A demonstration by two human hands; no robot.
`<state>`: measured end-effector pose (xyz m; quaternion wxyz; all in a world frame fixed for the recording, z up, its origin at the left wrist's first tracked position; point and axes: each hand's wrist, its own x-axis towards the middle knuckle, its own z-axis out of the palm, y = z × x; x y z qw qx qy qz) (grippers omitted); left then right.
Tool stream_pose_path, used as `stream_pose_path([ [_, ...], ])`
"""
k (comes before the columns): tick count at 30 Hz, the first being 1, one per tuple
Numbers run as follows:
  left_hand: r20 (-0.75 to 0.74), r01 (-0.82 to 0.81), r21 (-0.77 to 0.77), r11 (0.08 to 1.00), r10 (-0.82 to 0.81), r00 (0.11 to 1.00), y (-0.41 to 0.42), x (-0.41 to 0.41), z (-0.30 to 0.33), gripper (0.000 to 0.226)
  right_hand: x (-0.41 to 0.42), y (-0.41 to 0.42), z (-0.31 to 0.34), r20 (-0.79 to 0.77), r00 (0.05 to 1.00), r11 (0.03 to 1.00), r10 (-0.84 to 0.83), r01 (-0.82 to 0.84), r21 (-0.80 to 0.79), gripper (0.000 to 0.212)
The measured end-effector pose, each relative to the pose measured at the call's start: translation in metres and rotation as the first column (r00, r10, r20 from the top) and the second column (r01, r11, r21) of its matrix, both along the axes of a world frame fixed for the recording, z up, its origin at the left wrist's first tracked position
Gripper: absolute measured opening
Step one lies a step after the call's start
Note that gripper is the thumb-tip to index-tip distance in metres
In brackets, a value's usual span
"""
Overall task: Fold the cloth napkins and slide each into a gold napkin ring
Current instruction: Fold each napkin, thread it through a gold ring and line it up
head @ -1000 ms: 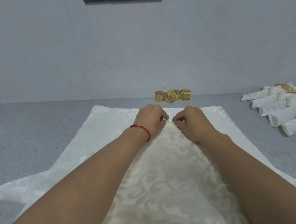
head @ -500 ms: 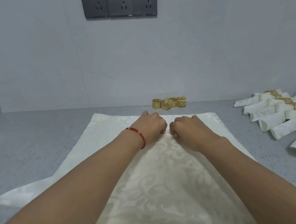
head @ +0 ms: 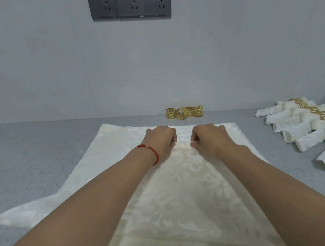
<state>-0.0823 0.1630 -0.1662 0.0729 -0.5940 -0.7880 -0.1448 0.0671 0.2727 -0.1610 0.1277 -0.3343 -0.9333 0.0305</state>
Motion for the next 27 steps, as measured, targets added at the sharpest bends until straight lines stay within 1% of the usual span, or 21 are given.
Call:
stream_pose_path([
  [2, -0.039, -0.006, -0.013, 1.0, 0.005, 0.999, 0.001, -0.002, 0.0, 0.015, -0.007, 0.004, 0.006, 0.054, 0.997, 0.996, 0.057, -0.06, 0.067, 0.004],
  [5, -0.071, -0.012, -0.014, 1.0, 0.011, 0.997, 0.004, -0.009, 0.002, 0.017, -0.013, 0.01, 0.006, 0.078, 0.986, 0.963, 0.151, -0.164, 0.215, 0.003],
  [7, -0.149, 0.006, -0.023, 1.0, -0.009, 0.989, 0.004, -0.012, 0.004, 0.022, -0.013, 0.011, 0.001, 0.082, 0.978, 0.937, 0.194, -0.209, 0.28, 0.006],
  [9, -0.229, 0.025, -0.031, 0.999, -0.032, 0.973, 0.004, -0.012, 0.005, 0.026, -0.012, 0.009, -0.006, 0.064, 0.976, 0.92, 0.21, -0.22, 0.324, 0.013],
  [11, -0.316, 0.045, -0.015, 0.999, -0.047, 0.948, 0.004, -0.013, 0.006, 0.025, -0.009, 0.007, -0.011, 0.054, 0.975, 0.9, 0.216, -0.221, 0.375, 0.018],
  [13, -0.374, 0.083, 0.015, 0.996, -0.071, 0.925, 0.001, -0.011, 0.004, 0.024, -0.005, 0.004, -0.012, 0.048, 0.973, 0.899, 0.225, -0.226, 0.374, 0.019],
  [15, -0.376, 0.106, 0.03, 0.994, -0.088, 0.923, -0.003, -0.01, 0.0, 0.025, 0.0, 0.002, -0.01, 0.061, 0.972, 0.917, 0.229, -0.236, 0.32, 0.021],
  [16, -0.36, 0.099, 0.034, 0.994, -0.081, 0.93, -0.006, -0.007, 0.0, 0.025, 0.002, 0.002, -0.01, 0.062, 0.972, 0.931, 0.225, -0.234, 0.28, 0.021],
  [17, -0.335, 0.088, 0.022, 0.996, -0.075, 0.939, -0.008, -0.005, -0.001, 0.025, 0.004, 0.001, -0.01, 0.023, 0.976, 0.951, 0.217, -0.217, 0.219, 0.022],
  [19, -0.257, 0.053, 0.011, 0.999, -0.049, 0.965, -0.011, 0.001, -0.001, 0.023, 0.008, -0.001, -0.015, -0.124, 0.976, 0.981, 0.177, -0.165, 0.098, 0.021],
  [20, -0.168, 0.03, 0.041, 0.999, -0.023, 0.985, -0.013, 0.004, -0.002, 0.025, 0.01, -0.002, -0.019, -0.204, 0.967, 0.988, 0.152, -0.143, 0.058, 0.022],
  [22, 0.094, -0.033, 0.175, 0.984, 0.016, 0.995, -0.016, 0.004, -0.009, 0.031, 0.011, -0.001, -0.024, -0.312, 0.944, 0.993, 0.108, -0.12, -0.02, 0.027],
  [23, 0.216, -0.087, 0.247, 0.965, 0.032, 0.976, -0.017, 0.003, -0.014, 0.027, 0.011, -0.002, -0.025, -0.331, 0.939, 0.991, 0.096, -0.12, -0.052, 0.029],
  [24, 0.303, -0.149, 0.305, 0.941, 0.052, 0.952, -0.019, 0.003, -0.017, 0.022, 0.01, 0.0, -0.027, -0.334, 0.938, 0.991, 0.093, -0.121, -0.063, 0.029],
  [25, 0.345, -0.196, 0.337, 0.921, 0.073, 0.936, -0.019, 0.002, -0.02, 0.021, 0.009, 0.002, -0.029, -0.331, 0.938, 0.99, 0.106, -0.129, -0.048, 0.021],
  [26, 0.359, -0.213, 0.343, 0.915, 0.082, 0.93, -0.018, 0.002, -0.023, 0.02, 0.008, 0.003, -0.031, -0.313, 0.944, 0.993, 0.107, -0.116, -0.01, 0.025],
  [27, 0.338, -0.205, 0.326, 0.923, 0.088, 0.937, -0.017, 0.001, -0.023, 0.016, 0.007, 0.003, -0.032, -0.29, 0.952, 0.995, 0.095, -0.096, 0.012, 0.025],
])
